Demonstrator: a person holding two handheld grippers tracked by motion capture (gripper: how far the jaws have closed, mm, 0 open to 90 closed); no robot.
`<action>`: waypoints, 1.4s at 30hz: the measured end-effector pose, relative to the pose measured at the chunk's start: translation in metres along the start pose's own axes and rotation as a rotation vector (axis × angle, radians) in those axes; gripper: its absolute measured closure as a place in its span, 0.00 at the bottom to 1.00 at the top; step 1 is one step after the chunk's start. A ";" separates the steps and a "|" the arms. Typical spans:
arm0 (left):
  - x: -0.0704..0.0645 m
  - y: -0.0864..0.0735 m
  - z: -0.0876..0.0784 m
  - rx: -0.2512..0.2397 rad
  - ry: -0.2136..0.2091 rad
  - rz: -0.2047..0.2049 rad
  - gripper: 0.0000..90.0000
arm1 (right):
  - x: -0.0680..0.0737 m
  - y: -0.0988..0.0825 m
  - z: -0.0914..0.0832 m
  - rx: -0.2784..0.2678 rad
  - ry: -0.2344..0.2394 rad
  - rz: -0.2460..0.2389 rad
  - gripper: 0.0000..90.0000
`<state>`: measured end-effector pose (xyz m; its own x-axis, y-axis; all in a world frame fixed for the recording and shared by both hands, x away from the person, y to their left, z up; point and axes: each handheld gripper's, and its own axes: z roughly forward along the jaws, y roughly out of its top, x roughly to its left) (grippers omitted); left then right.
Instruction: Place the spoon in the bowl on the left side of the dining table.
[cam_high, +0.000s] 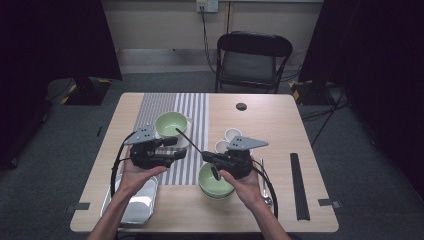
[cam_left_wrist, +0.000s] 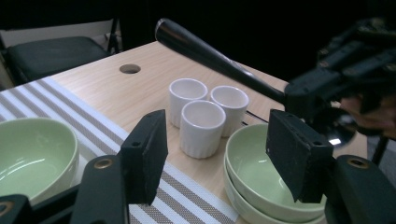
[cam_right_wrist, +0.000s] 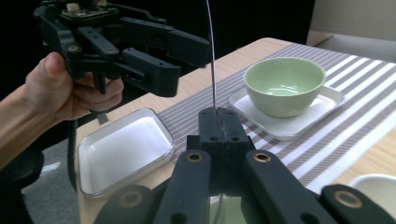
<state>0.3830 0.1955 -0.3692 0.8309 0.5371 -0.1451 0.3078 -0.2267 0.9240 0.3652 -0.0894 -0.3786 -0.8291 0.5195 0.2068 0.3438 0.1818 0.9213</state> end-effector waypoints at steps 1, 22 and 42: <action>-0.001 0.000 0.000 -0.006 0.007 0.010 0.47 | 0.000 -0.001 0.002 -0.001 0.011 0.006 1.00; -0.015 0.010 -0.006 -0.116 -0.095 0.016 0.80 | 0.015 -0.005 0.025 0.025 0.068 -0.016 1.00; -0.020 0.011 -0.002 -0.101 -0.117 0.041 0.93 | 0.020 -0.007 0.031 0.030 0.089 -0.038 0.98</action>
<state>0.3687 0.1836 -0.3554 0.8920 0.4293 -0.1413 0.2292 -0.1601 0.9601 0.3599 -0.0540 -0.3913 -0.8770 0.4360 0.2019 0.3236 0.2254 0.9190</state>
